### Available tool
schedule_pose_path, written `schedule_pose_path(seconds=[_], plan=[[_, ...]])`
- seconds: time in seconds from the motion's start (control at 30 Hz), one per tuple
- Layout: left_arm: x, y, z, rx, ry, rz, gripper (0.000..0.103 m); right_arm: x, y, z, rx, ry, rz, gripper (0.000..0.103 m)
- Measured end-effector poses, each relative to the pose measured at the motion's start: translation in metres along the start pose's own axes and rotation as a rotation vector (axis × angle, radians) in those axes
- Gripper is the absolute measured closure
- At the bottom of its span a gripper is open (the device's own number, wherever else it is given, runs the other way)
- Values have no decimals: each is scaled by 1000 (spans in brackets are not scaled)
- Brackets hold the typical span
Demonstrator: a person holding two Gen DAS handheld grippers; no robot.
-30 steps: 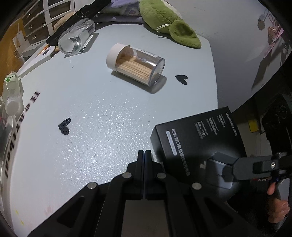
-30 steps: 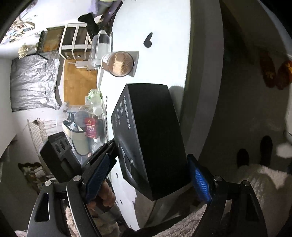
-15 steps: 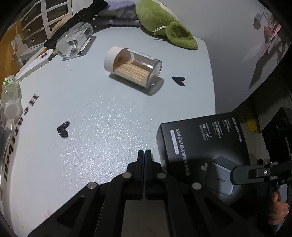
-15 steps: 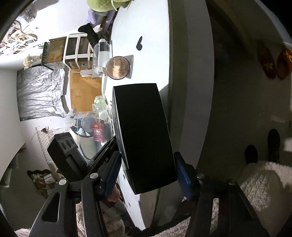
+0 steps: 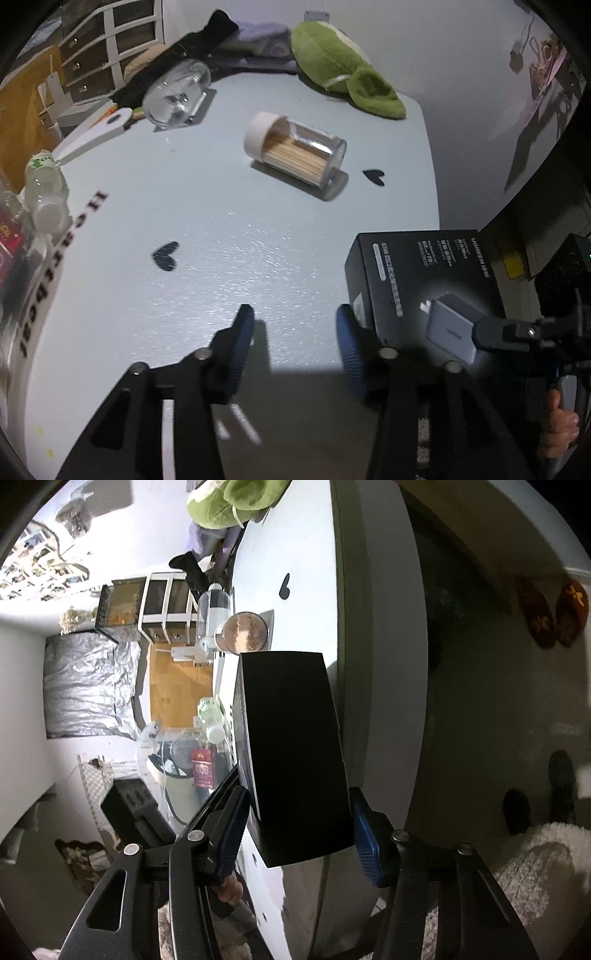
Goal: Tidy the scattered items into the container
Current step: 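Lift the charger box with the right gripper and turn it upright, then close the left gripper on the charger box while the right gripper holds it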
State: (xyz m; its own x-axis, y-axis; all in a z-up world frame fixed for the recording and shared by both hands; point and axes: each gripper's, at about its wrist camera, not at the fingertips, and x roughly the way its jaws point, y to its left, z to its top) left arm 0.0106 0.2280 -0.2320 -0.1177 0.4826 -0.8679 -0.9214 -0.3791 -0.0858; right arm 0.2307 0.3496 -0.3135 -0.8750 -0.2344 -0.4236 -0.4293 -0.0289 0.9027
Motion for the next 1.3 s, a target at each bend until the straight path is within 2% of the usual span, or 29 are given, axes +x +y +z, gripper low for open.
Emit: schedule_pose_path(seconds=[0.07,0.2,0.23,0.3,0.6,0.73,0.93,1.13,1.3], plan=[[-8,3,0,-7,-16,-4,43,2,2,0,14,-7,9,50],[-24,9,0,-21,-49,10,39,1,7,-1,40,-16,27,53],[-28,11,0,-24,-58,3,33,1,10,-1,37,-15,26,54],[-38,12,-2,-18,-88,0,27,2,15,1,31,-11,20,55],[-56,19,-12,0,-114,-14,27,13,25,7,64,14,13,56],[-64,16,-22,55,-134,-14,27,16,25,9,114,21,26,56],[-65,-15,-44,296,-231,84,27,18,35,13,157,37,-7,57],[-44,-51,-67,615,-308,193,27,22,44,17,230,83,-39,57],[-27,-63,-74,800,-359,266,27,26,47,18,309,131,-43,57]])
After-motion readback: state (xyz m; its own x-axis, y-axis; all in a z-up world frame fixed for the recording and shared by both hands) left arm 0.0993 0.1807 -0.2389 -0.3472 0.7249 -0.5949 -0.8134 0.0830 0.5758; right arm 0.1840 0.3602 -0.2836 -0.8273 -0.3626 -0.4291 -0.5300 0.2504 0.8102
